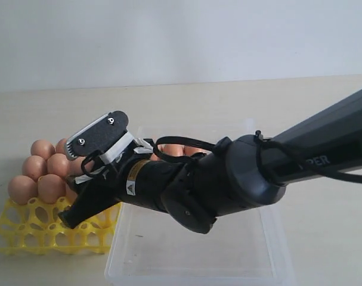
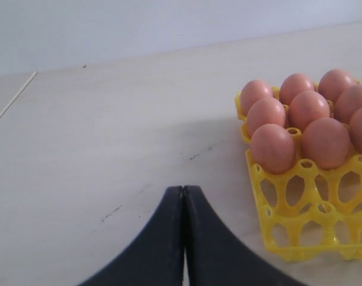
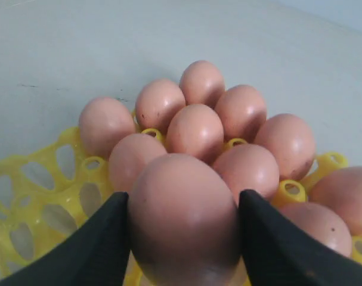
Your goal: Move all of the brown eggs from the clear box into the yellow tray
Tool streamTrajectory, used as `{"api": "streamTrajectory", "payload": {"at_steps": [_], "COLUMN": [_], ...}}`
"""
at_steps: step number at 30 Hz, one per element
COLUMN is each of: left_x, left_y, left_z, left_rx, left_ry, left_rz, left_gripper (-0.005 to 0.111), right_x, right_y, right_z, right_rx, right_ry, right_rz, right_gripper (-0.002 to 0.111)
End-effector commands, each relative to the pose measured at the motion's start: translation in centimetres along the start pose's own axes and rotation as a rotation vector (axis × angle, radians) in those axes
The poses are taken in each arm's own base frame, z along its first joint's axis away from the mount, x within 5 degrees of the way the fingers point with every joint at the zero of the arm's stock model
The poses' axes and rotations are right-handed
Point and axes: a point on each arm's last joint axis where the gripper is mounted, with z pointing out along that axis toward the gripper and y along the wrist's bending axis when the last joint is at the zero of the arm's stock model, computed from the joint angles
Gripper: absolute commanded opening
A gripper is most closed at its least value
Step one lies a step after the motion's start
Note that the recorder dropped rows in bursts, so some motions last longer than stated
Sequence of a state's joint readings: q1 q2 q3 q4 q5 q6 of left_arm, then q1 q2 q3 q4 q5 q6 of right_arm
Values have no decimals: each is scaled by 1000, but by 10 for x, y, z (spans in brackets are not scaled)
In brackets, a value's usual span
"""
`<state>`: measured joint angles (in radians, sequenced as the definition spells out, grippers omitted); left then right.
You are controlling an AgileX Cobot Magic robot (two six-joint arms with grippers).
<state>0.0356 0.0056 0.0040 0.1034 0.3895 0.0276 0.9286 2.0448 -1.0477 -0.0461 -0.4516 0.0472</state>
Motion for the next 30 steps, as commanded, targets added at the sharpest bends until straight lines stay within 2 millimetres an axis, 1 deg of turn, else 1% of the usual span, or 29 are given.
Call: {"api": "streamTrajectory", "payload": {"at_steps": [1,4,5,6,7,8,9,10,11,12,13,16,17,19,21,22,24,26,30], "left_x": [-2,-2,-2,-2,-2,-2,-2,-2,-2,-2,-2,-2,-2,-2,-2,-2,-2,-2,-2], "left_y": [0,0,0,0,0,0,0,0,0,0,0,0,0,0,0,0,0,0,0], "left_z": [-1,-1,-1,-1,-1,-1,-1,-1,-1,-1,-1,-1,-1,-1,-1,-1,-1,-1,-1], "left_rx": [7,7,7,7,7,7,7,7,7,7,7,7,7,7,7,7,7,7,7], "left_ry": [-20,-20,-20,-20,-20,-20,-20,-20,-20,-20,-20,-20,-20,-20,-20,-20,-20,-20,-20], "left_rz": [-7,-5,-5,-5,-5,-5,-8,-8,-8,-8,-8,-5,-5,-8,-8,-8,-5,-5,-5], "left_gripper": [0,0,0,0,0,0,0,0,0,0,0,0,0,0,0,0,0,0,0], "right_x": [4,5,5,5,7,8,9,9,11,12,13,9,1,-23,-49,-58,-61,-58,-39], "right_y": [-2,-6,-11,-13,-19,-20,-20,-20,-20,-20,-20,-21,-20,-23,-30,-35,-45,-57,-77], "right_z": [-4,-4,-4,-4,-4,-3,-3,-3,-2,-2,-1,-3,-7,-27,-52,-63,-72,-74,-63], "right_rx": [20,40,51,60,84,86,86,85,86,86,86,88,85,91,114,120,129,150,207], "right_ry": [-32,-30,-29,-27,-18,-12,-12,-12,-4,-1,6,30,43,43,66,107,196,284,449], "right_rz": [49,79,84,95,132,144,147,155,179,188,198,197,179,141,196,243,305,375,534], "right_gripper": [0,0,0,2,8,11,21,26,39,43,51,69,70,67,60,55,52,52,52]}}
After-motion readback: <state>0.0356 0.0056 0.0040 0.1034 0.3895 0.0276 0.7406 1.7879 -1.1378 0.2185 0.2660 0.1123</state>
